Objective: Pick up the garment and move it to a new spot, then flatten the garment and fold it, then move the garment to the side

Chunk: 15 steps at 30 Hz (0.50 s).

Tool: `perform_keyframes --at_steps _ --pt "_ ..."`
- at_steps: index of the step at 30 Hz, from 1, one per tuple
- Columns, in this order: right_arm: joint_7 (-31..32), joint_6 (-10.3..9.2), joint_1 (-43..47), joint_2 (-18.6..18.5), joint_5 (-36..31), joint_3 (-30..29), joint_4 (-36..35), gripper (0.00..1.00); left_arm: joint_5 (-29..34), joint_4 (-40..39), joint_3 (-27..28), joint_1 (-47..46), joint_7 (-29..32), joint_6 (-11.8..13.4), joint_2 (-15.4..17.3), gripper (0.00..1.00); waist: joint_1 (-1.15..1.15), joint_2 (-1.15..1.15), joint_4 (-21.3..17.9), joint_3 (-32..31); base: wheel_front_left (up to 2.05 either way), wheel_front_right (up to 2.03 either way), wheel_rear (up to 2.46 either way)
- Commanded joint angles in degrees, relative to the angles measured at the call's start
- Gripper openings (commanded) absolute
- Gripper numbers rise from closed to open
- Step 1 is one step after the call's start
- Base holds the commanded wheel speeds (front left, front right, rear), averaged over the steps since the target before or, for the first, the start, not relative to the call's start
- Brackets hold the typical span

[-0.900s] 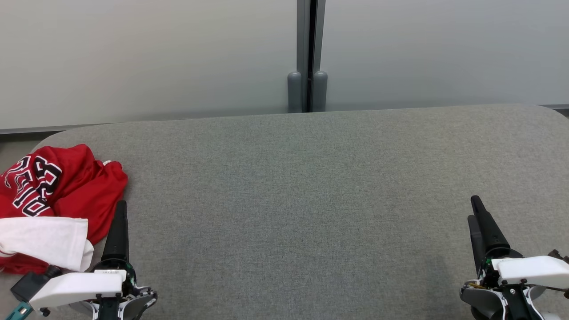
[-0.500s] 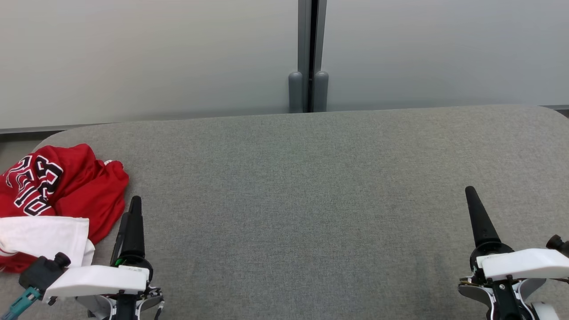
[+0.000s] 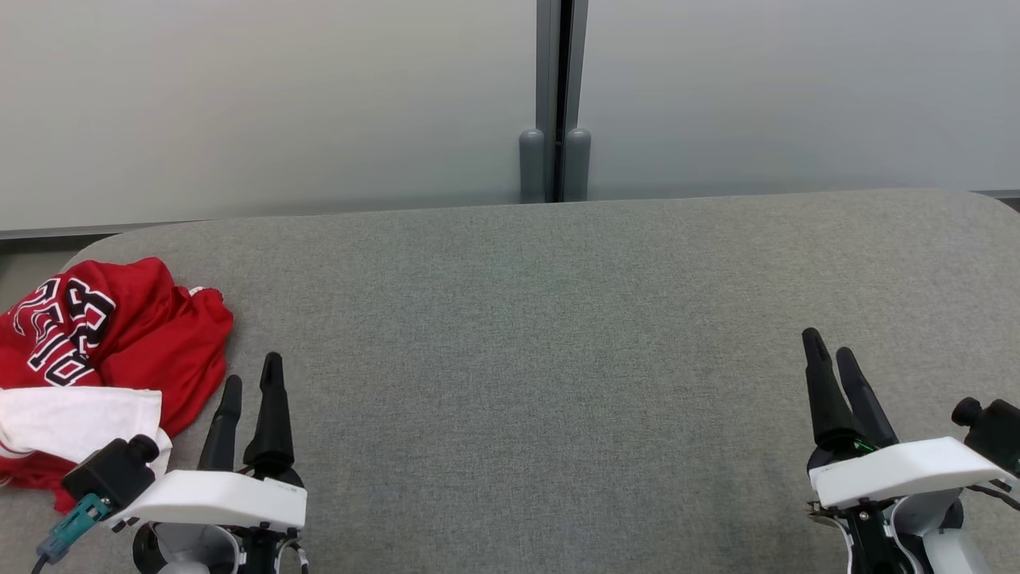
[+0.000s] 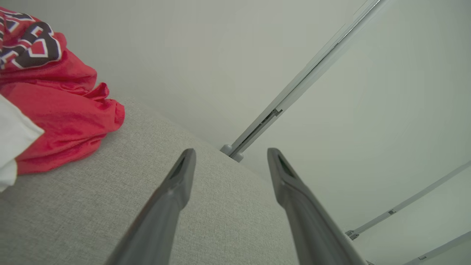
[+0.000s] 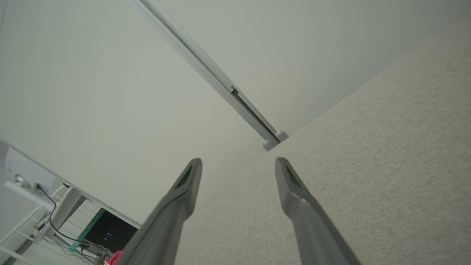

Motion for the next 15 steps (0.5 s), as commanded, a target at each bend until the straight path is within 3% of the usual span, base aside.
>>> perform_keyframes --at_steps 1,15 --pt "-0.8 0.10 -1.6 -0.6 -3.3 0.2 -0.9 1.00 2.9 -1.0 -0.3 -1.5 -0.6 0.5 0.4 1.00 0.00 0.00 0.0 0.0 0.00 0.00 0.00" --pt "-3.2 0.11 -2.2 -0.3 -15.7 1.8 -1.2 1.00 12.7 -1.7 -1.6 -1.4 -3.0 1.6 0.5 1.00 0.00 0.00 0.1 0.0 0.00 0.00 0.00"
